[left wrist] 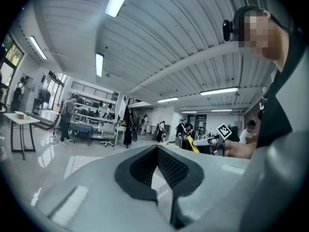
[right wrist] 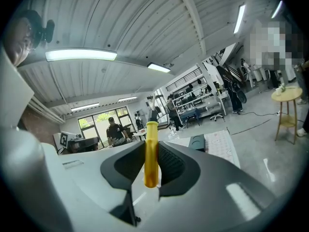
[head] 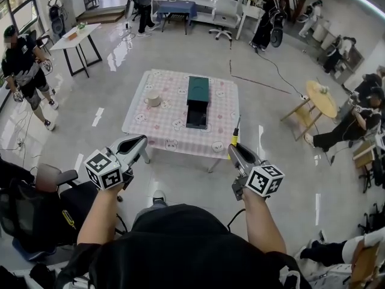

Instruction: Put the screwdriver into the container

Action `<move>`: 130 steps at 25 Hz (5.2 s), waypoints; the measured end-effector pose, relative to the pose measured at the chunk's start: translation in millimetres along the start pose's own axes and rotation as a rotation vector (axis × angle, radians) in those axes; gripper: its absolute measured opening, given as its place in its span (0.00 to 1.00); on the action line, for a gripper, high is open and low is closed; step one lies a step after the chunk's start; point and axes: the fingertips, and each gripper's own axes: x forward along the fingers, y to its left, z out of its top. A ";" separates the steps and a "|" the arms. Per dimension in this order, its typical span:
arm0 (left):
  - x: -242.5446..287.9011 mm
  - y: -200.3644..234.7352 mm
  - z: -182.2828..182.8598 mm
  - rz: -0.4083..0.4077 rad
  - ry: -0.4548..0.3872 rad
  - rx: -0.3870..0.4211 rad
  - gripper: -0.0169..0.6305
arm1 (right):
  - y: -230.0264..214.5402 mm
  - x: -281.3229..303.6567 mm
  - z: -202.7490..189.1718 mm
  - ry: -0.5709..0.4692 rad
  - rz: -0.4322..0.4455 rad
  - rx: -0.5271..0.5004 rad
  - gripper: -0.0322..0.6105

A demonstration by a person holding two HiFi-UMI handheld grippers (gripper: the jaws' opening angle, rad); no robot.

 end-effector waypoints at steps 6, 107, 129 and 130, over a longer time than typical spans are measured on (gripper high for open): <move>-5.2 22.7 -1.8 0.015 -0.041 -0.045 0.03 | 1.8 13.8 -1.1 -0.004 0.005 0.007 0.22; 119.6 245.4 13.6 -0.214 0.057 -0.165 0.03 | -38.7 201.2 31.0 0.012 -0.171 0.105 0.23; 107.7 275.6 19.7 -0.227 0.057 -0.160 0.03 | -22.5 229.5 29.3 0.016 -0.175 0.111 0.23; 107.3 277.1 20.0 -0.229 0.056 -0.160 0.03 | -21.6 231.1 29.0 0.015 -0.175 0.111 0.22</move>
